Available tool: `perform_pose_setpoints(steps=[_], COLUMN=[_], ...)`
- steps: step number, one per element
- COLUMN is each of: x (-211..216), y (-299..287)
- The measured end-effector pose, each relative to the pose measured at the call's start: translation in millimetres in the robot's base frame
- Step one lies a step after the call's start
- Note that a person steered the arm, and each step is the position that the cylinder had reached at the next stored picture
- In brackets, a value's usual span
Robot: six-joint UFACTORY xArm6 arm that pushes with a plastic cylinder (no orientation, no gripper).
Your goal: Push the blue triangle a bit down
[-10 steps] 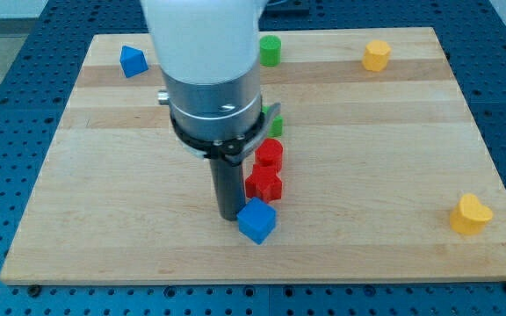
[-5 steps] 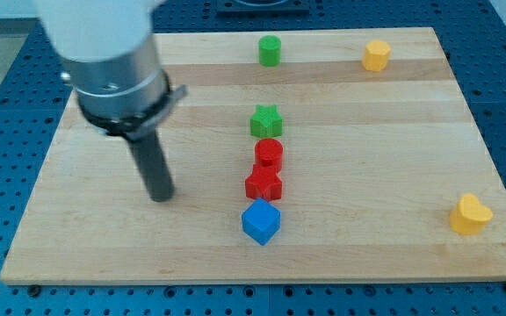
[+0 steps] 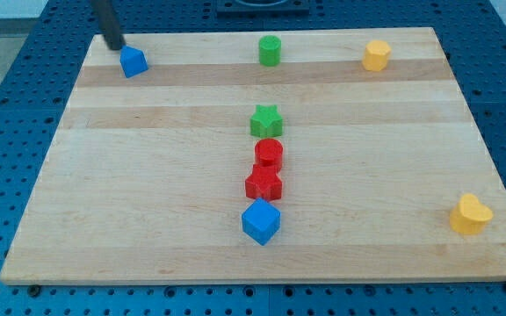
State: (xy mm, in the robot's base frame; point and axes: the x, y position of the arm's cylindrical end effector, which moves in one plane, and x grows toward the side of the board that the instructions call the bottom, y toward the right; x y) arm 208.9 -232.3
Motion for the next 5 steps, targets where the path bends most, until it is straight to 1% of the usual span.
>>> perform_pose_setpoints(steps=[1, 2, 3, 4, 5], x=[3, 21, 53, 54, 47], y=[10, 10, 10, 10, -3])
